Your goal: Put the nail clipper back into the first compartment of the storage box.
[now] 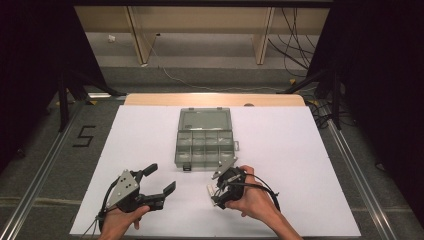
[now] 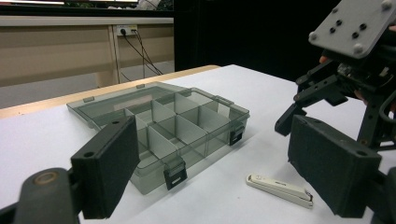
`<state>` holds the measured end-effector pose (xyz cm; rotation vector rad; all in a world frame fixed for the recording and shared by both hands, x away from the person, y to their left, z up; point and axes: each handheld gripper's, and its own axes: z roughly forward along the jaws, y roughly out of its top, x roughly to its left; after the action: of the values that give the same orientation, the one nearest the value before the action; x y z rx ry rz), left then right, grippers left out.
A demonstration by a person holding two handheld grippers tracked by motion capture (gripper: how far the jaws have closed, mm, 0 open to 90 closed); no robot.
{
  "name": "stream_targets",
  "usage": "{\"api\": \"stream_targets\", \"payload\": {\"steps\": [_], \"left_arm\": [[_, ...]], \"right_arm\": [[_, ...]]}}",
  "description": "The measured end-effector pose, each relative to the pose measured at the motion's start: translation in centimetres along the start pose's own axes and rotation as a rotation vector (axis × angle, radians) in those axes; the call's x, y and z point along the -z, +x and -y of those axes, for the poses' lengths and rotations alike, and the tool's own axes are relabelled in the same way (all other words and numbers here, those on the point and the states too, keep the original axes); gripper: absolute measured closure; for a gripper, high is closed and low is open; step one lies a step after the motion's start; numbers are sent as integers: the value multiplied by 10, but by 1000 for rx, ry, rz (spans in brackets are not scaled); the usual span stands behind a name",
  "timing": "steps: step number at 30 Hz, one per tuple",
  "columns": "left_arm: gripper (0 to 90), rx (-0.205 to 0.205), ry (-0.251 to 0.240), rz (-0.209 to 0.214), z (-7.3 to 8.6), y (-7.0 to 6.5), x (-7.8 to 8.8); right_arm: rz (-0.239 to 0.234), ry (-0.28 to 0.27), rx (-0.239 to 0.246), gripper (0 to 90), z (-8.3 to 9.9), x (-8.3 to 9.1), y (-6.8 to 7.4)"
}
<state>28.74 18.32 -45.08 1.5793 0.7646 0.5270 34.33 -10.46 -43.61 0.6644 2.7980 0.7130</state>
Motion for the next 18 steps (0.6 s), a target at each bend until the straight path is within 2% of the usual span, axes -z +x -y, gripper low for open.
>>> {"api": "stream_targets", "payload": {"steps": [5, 8, 12, 17, 18], "left_arm": [[162, -2, 1, -1, 0, 1, 0], [161, -3, 0, -3, 0, 1, 0], [161, -3, -9, 2, 0, 1, 0], [161, -4, -8, 3, 0, 1, 0], [162, -6, -5, 0, 0, 1, 0]], "right_arm": [[-28, 51, 12, 287, -9, -13, 3], [-31, 77, 0, 298, -11, -16, 5], [-43, 122, 19, 342, -16, -26, 7], [-59, 152, 17, 378, -18, -30, 8], [-68, 161, 15, 409, -18, -31, 9]]}}
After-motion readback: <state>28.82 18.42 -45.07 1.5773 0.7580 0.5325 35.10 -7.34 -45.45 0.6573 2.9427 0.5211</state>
